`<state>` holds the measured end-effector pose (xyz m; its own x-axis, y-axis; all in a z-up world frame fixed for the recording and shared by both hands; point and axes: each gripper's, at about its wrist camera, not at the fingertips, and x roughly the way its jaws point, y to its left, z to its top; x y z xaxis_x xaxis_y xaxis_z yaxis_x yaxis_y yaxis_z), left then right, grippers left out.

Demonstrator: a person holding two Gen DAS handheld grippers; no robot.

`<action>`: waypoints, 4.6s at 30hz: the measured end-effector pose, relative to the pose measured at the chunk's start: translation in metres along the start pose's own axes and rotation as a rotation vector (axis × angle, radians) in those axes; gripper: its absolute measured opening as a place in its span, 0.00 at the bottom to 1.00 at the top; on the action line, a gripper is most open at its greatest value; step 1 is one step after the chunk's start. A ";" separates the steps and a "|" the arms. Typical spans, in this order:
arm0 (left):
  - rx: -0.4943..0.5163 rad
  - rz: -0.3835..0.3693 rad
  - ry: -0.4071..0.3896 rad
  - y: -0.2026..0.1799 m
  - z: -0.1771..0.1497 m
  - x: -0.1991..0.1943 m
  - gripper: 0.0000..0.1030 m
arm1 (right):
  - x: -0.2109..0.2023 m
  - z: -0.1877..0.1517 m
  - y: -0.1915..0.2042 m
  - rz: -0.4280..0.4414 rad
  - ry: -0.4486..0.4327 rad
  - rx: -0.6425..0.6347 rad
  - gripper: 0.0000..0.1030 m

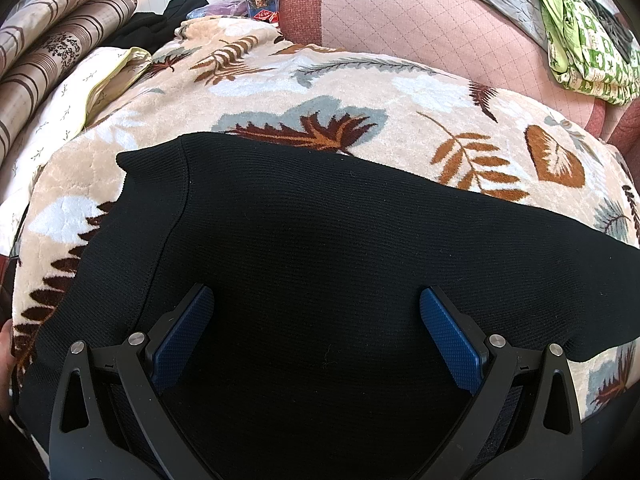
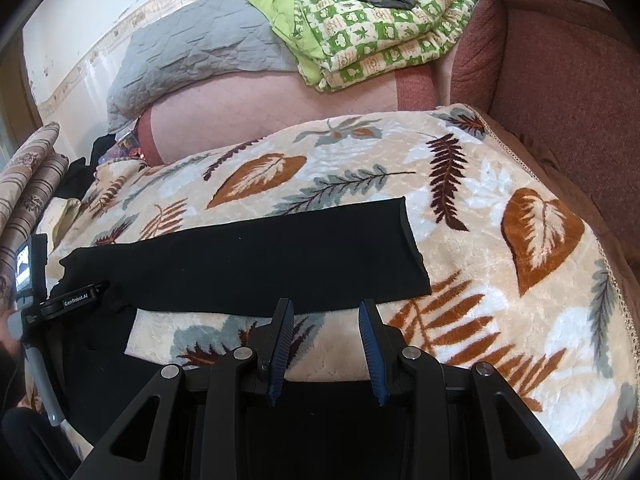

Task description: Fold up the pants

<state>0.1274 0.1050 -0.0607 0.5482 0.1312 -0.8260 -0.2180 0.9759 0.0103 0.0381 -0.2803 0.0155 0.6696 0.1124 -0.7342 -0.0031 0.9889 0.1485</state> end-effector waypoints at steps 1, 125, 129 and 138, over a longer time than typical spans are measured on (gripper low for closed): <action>0.000 0.000 0.000 0.000 0.000 0.000 1.00 | 0.000 0.000 0.000 0.001 -0.001 0.000 0.31; -0.003 -0.003 -0.004 0.001 -0.001 -0.001 1.00 | 0.017 0.008 0.008 -0.028 -0.104 0.022 0.31; -0.003 -0.003 -0.004 0.001 0.000 -0.001 1.00 | 0.019 0.007 0.010 -0.026 -0.097 0.015 0.31; -0.003 -0.003 -0.004 0.001 -0.001 -0.001 1.00 | 0.021 0.005 0.013 -0.028 -0.091 0.011 0.31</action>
<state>0.1261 0.1062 -0.0602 0.5522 0.1286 -0.8237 -0.2185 0.9758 0.0058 0.0556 -0.2659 0.0053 0.7339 0.0745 -0.6751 0.0244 0.9904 0.1359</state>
